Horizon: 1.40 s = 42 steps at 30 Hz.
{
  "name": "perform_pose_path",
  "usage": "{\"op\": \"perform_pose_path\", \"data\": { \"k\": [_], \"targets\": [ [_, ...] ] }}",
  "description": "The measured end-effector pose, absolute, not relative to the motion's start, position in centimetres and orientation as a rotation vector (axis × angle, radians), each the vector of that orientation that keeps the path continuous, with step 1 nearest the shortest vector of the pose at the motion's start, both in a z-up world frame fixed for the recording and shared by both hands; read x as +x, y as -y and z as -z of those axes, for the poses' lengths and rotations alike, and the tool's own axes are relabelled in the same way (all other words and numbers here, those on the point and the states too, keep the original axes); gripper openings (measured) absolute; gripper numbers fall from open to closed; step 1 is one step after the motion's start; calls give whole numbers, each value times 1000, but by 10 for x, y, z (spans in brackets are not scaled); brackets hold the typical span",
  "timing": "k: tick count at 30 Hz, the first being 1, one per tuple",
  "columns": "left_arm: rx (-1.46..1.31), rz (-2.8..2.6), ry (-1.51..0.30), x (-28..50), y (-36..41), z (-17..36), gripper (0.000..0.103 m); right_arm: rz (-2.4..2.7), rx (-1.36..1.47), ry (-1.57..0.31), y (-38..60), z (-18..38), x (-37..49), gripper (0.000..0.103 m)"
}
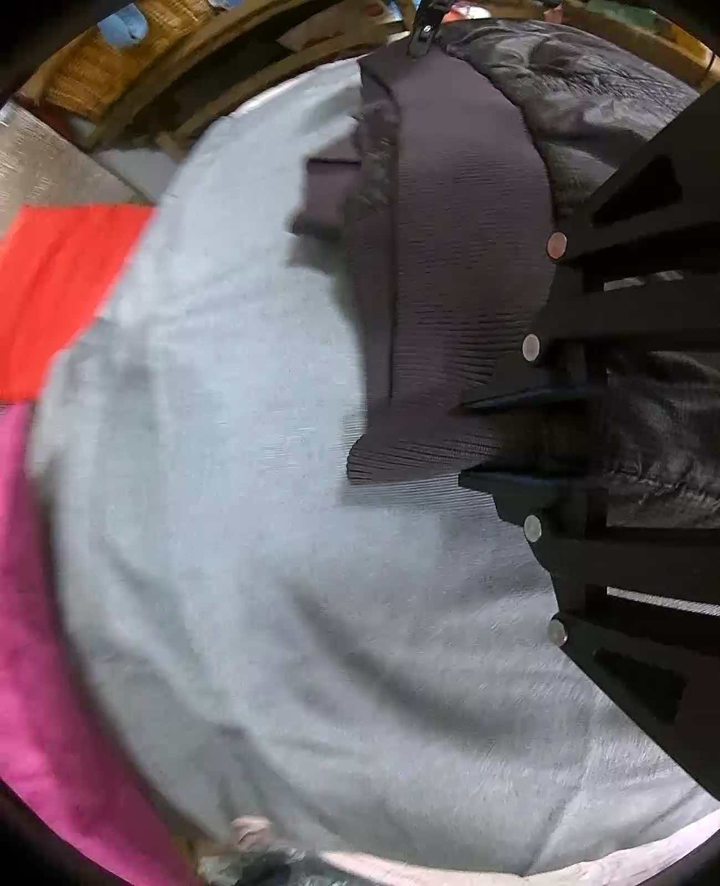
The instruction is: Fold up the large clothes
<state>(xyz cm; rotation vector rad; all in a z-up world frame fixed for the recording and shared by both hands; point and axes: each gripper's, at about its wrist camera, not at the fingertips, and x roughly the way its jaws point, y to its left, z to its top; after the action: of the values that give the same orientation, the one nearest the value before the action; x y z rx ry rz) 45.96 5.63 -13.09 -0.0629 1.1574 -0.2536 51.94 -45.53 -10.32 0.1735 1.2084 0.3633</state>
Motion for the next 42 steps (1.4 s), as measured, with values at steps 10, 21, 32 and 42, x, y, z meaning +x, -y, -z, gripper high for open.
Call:
{"op": "perform_pose_path", "data": {
  "k": [10,21,32,42],
  "targets": [
    [-61,172,-1152,458,-65,155,20,-218,167,-1156,479,123,516,15],
    [76,70,-912,400,-68,70,70,-125,244,-1039,489,77,475,70],
    [56,112,-741,255,-34,64,80,-238,361,-976,452,72,361,70],
    [34,14,-840,245,-29,104,80,-127,282,-924,440,70,334,70]
  ]
}}
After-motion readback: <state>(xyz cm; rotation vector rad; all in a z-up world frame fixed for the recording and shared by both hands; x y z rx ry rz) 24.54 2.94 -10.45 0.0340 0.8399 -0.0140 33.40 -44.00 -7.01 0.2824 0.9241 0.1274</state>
